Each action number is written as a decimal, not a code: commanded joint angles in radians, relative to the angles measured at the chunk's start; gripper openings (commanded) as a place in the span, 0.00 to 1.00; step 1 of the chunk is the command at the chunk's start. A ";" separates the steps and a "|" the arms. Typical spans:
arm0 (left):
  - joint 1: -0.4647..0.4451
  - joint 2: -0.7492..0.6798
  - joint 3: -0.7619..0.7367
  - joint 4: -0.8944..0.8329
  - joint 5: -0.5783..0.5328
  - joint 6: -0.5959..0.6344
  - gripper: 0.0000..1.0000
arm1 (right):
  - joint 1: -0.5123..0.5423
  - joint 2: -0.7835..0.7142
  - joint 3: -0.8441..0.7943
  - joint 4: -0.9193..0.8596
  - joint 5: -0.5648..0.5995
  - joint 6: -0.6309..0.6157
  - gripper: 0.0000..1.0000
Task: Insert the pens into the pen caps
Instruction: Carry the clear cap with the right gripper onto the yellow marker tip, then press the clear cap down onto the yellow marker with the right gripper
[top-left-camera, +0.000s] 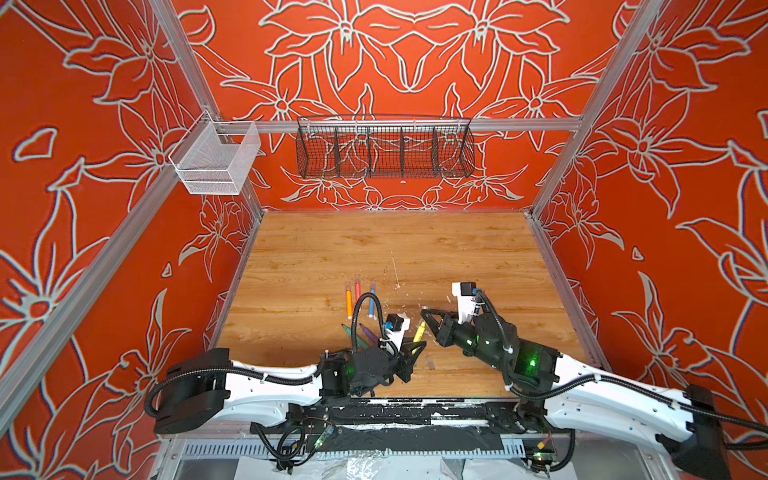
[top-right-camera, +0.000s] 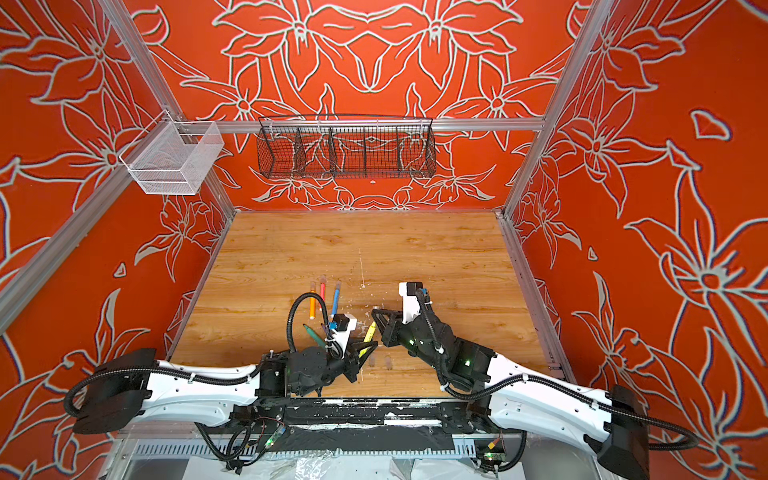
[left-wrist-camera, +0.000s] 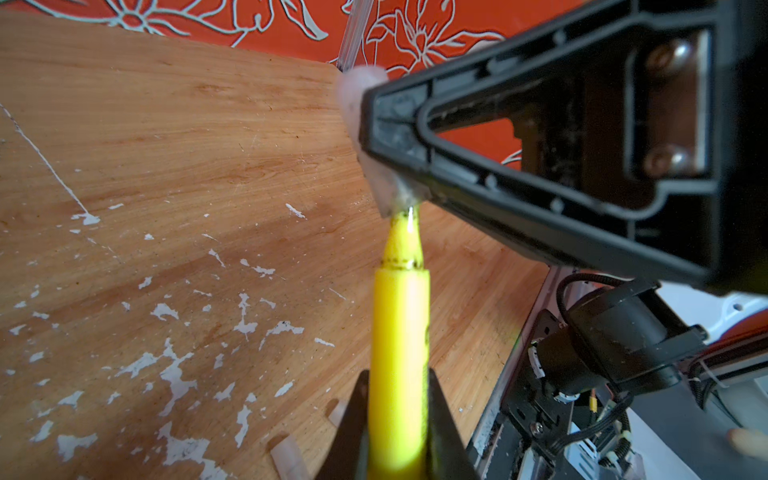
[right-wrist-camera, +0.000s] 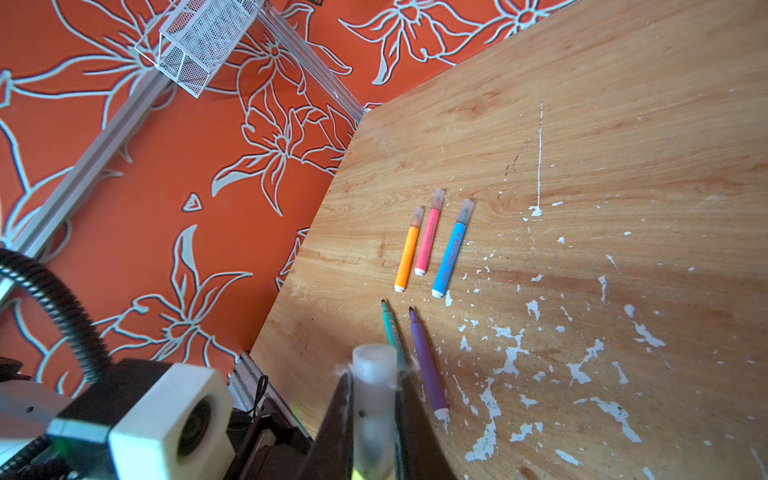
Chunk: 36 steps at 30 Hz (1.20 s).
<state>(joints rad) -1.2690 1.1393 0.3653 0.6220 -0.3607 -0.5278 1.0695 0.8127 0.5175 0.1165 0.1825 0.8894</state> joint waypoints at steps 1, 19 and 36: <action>0.019 0.018 -0.039 0.185 -0.005 -0.089 0.00 | 0.026 0.013 -0.036 0.065 -0.026 0.049 0.00; 0.030 0.132 -0.076 0.415 0.024 -0.222 0.00 | 0.152 0.054 -0.086 0.128 0.103 0.062 0.00; 0.059 0.135 -0.080 0.404 0.060 -0.246 0.00 | 0.201 0.044 -0.110 0.201 0.104 0.003 0.33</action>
<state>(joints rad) -1.2339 1.2663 0.2569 0.9928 -0.2676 -0.7773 1.2331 0.8753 0.4213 0.3180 0.3653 0.9089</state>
